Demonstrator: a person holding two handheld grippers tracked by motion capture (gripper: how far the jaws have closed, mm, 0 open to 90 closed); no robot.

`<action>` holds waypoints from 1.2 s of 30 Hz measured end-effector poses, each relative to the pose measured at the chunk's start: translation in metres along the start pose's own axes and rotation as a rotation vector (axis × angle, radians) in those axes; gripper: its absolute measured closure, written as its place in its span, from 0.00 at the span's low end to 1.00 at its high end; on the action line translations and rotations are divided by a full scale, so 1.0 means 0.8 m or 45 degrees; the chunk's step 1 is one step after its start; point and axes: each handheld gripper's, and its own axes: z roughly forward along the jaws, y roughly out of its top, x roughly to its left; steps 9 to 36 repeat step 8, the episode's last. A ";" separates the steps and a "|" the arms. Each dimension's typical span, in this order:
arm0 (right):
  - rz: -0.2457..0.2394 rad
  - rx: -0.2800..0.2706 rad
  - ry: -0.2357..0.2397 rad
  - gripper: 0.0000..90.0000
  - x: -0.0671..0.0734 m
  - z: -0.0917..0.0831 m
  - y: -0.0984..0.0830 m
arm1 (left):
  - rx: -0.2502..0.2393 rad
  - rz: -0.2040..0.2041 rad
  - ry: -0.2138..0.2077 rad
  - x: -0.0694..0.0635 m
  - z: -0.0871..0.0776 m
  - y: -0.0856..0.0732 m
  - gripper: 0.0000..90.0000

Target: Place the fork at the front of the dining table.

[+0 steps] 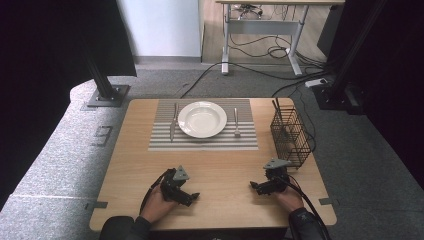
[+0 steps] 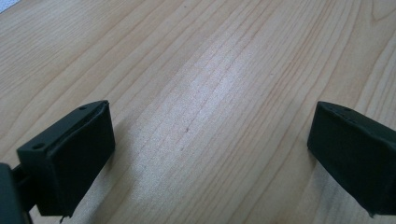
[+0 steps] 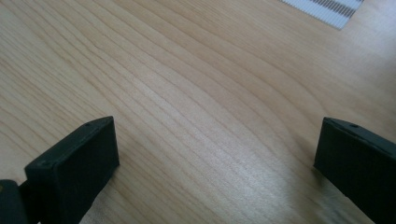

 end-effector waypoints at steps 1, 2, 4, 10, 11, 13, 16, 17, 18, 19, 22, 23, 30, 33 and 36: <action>0.003 0.001 -0.003 0.00 -0.001 0.000 0.000 | 0.000 0.000 0.000 0.000 0.000 0.000 0.00; 0.002 0.003 0.000 0.00 -0.001 0.000 0.000 | 0.000 0.000 0.000 0.000 0.000 0.000 0.00; 0.000 0.004 0.000 0.00 -0.001 0.000 0.000 | 0.000 0.000 0.000 0.000 0.000 0.000 0.01; -0.001 0.004 0.001 0.00 -0.001 0.000 0.000 | 0.001 0.000 0.000 0.000 0.000 0.000 0.00; -0.001 0.004 0.001 0.00 -0.001 0.000 0.000 | 0.001 0.000 0.000 0.000 0.000 0.000 0.00; -0.001 0.004 0.001 0.00 -0.001 0.000 0.000 | 0.001 0.000 0.000 0.000 0.000 0.000 0.00; -0.001 0.004 0.001 0.00 -0.001 0.000 0.000 | 0.001 0.000 0.000 0.000 0.000 0.000 0.00; -0.001 0.004 0.001 0.00 -0.001 0.000 0.000 | 0.001 0.000 0.000 0.000 0.000 0.000 0.00; -0.001 0.004 0.001 0.00 -0.001 0.000 0.000 | 0.001 0.000 0.000 0.000 0.000 0.000 0.00; -0.001 0.004 0.001 0.00 -0.001 0.000 0.000 | 0.001 0.000 0.000 0.000 0.000 0.000 0.00; -0.001 0.004 0.001 0.00 -0.001 0.000 0.000 | 0.001 0.000 0.000 0.000 0.000 0.000 0.00; -0.001 0.004 0.001 0.00 -0.001 0.000 0.000 | 0.001 0.000 0.000 0.000 0.000 0.000 0.00; -0.001 0.004 0.001 0.00 -0.001 0.000 0.000 | 0.001 0.000 0.000 0.000 0.000 0.000 0.00; -0.001 0.004 0.001 0.00 -0.001 0.000 0.000 | 0.001 0.000 0.000 0.000 0.000 0.000 0.00; -0.001 0.004 0.001 0.00 -0.001 0.000 0.000 | 0.001 0.000 0.000 0.000 0.000 0.000 0.00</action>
